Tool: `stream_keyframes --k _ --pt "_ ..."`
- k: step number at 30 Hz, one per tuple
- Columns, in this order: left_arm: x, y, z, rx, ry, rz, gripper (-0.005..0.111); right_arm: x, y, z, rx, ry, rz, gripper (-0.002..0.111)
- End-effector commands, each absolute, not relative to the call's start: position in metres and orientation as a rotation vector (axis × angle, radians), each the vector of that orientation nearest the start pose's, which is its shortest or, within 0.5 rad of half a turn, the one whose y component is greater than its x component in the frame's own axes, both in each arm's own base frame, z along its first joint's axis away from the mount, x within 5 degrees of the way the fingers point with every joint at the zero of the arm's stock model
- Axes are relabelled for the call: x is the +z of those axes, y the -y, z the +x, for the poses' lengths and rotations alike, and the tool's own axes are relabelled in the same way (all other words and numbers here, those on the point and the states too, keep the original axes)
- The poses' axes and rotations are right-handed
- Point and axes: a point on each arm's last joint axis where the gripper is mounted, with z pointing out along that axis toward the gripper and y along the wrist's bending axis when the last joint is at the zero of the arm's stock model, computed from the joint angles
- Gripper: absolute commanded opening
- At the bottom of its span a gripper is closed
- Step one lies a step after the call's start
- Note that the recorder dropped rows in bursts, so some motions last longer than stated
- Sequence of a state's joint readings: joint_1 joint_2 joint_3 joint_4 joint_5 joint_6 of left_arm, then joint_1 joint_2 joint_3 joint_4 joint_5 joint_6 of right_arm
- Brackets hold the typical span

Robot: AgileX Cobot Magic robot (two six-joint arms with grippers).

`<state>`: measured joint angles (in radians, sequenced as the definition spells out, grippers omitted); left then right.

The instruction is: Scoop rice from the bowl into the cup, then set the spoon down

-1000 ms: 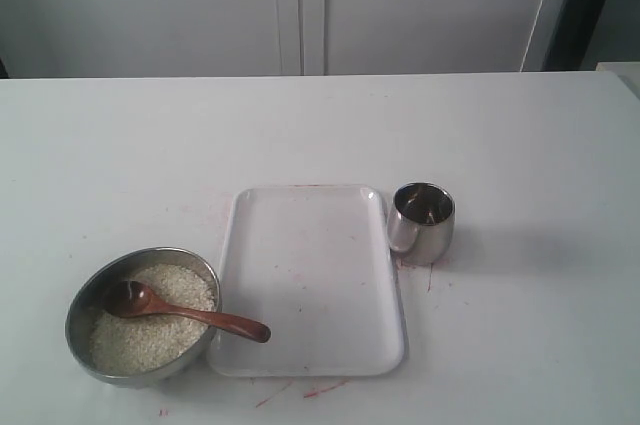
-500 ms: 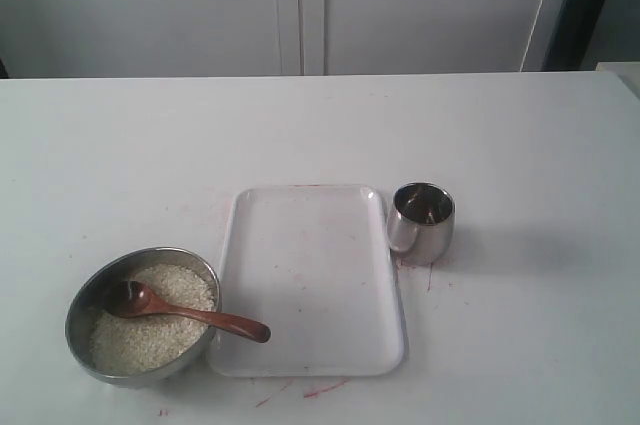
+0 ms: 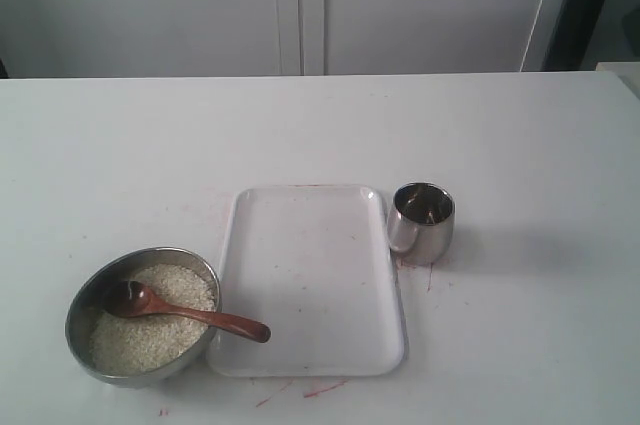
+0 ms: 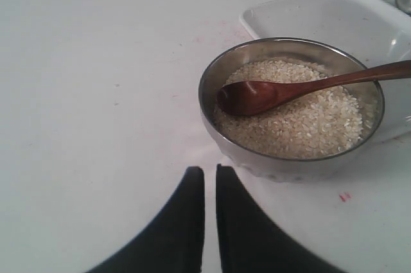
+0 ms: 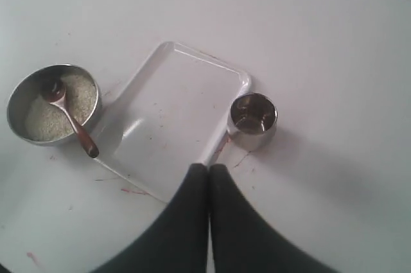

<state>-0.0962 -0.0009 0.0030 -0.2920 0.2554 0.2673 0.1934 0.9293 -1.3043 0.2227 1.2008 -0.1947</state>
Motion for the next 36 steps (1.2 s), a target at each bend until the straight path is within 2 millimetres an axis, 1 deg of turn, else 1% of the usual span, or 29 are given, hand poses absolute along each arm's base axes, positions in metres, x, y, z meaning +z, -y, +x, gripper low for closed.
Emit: stream_keyframes --k 1,3,4,6,9,12,15,18,21,23,25,26,30,31,33,35,36 --pt "0.191 0.012 0.054 -0.157 -1.725 0.121 0.014 0.443 -0.062 0.158 0.188 -2.235 -0.762 0.000" --pt "0.191 0.012 0.054 -0.157 -1.725 0.121 0.014 0.436 -0.070 0.168 0.112 -2.199 -0.958 0.000" --pt "0.191 0.012 0.054 -0.157 -1.725 0.121 0.014 0.432 -0.074 0.173 0.086 -2.204 -1.003 0.000" --pt "0.191 0.012 0.054 -0.157 -1.725 0.121 0.014 0.425 -0.084 0.181 0.079 -2.225 -1.048 0.000" --pt "0.191 0.012 0.054 -0.157 -1.725 0.121 0.014 0.414 -0.107 0.187 0.086 -2.258 -1.110 0.000" --pt "0.191 0.012 0.054 -0.157 -1.725 0.121 0.014 0.400 -0.132 0.193 0.017 -2.312 -1.126 0.000" --pt "0.191 0.012 0.054 -0.157 -1.725 0.121 0.014 0.386 -0.163 0.190 -0.019 -2.327 -1.190 0.000" --pt "0.191 0.012 0.054 -0.157 -1.725 0.121 0.014 0.365 -0.201 0.181 -0.006 -2.335 -1.332 0.000" --pt "0.191 0.012 0.054 -0.157 -1.725 0.121 0.014 0.336 -0.233 0.180 -0.018 -2.402 -1.409 0.000" --pt "0.191 0.012 0.054 -0.157 -1.725 0.121 0.014 0.317 -0.246 0.183 -0.016 -2.455 -1.456 0.000" --pt "0.191 0.012 0.054 -0.157 -1.725 0.121 0.014 0.302 -0.253 0.188 -0.026 -2.495 -1.484 0.000" --pt "0.191 0.012 0.054 -0.157 -1.725 0.121 0.014 0.297 -0.255 0.194 -0.033 -2.510 -1.490 0.000" --pt "0.191 0.012 0.054 -0.157 -1.725 0.121 0.014 0.301 -0.263 0.213 0.073 -2.514 -1.477 0.000" --pt "0.191 0.012 0.054 -0.157 -1.725 0.121 0.014 0.307 -0.268 0.229 0.131 -2.506 -1.460 0.000" --pt "0.191 0.012 0.054 -0.157 -1.725 0.121 0.014 0.314 -0.274 0.246 0.141 -2.479 -1.428 0.000" --pt "0.191 0.012 0.054 -0.157 -1.725 0.121 0.014 0.318 -0.282 0.256 0.146 -2.448 -1.430 0.000" --pt "0.191 0.012 0.054 -0.157 -1.725 0.121 0.014 0.316 -0.289 0.259 0.154 -2.441 -1.435 0.000"
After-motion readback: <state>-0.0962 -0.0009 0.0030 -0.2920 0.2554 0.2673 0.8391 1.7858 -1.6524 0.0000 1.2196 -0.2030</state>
